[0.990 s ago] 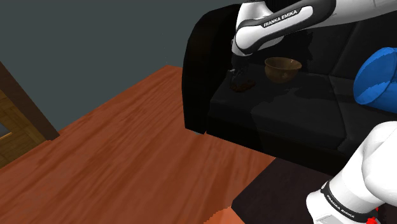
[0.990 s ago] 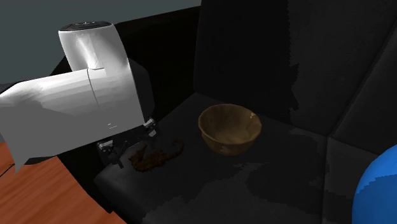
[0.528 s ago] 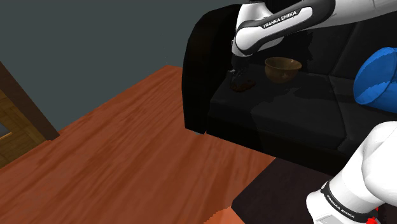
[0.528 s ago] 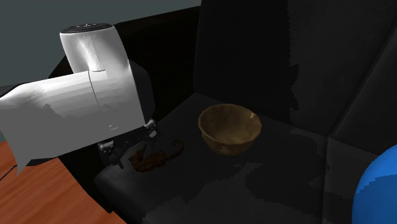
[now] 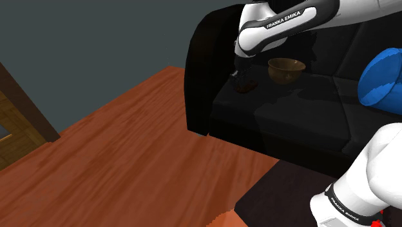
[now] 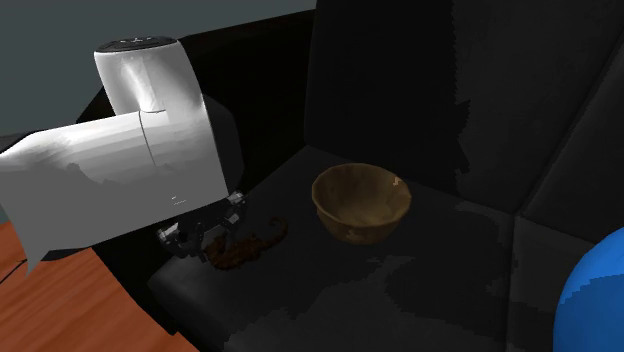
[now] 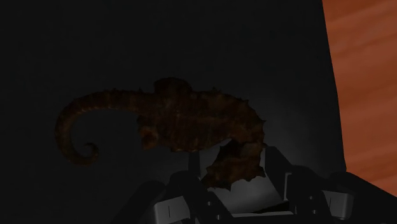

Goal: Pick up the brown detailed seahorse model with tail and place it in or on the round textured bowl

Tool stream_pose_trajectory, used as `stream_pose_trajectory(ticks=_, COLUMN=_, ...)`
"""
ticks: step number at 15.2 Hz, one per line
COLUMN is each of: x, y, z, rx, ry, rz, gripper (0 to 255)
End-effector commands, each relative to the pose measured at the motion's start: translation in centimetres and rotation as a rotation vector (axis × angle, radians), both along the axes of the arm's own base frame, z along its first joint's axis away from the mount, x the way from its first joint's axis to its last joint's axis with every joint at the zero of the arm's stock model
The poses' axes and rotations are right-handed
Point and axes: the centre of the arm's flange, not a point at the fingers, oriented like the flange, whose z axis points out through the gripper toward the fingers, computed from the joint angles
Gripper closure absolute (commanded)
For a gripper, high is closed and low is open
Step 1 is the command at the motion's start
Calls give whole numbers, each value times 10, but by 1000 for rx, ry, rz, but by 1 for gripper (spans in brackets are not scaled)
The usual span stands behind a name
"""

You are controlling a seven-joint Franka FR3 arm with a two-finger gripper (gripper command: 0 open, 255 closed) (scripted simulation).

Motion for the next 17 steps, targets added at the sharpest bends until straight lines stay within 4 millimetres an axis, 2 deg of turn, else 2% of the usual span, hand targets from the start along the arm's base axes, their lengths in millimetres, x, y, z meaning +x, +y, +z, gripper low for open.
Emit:
stream_pose_trajectory(ticks=1, x=0, y=0, z=0, rx=0, ry=0, rz=0, gripper=255)
stream_pose_trajectory(ticks=2, x=0, y=0, z=0, rx=0, ry=0, rz=0, gripper=255)
stream_pose_trajectory(ticks=17, x=0, y=0, z=79, rx=0, ry=0, rz=0, gripper=255)
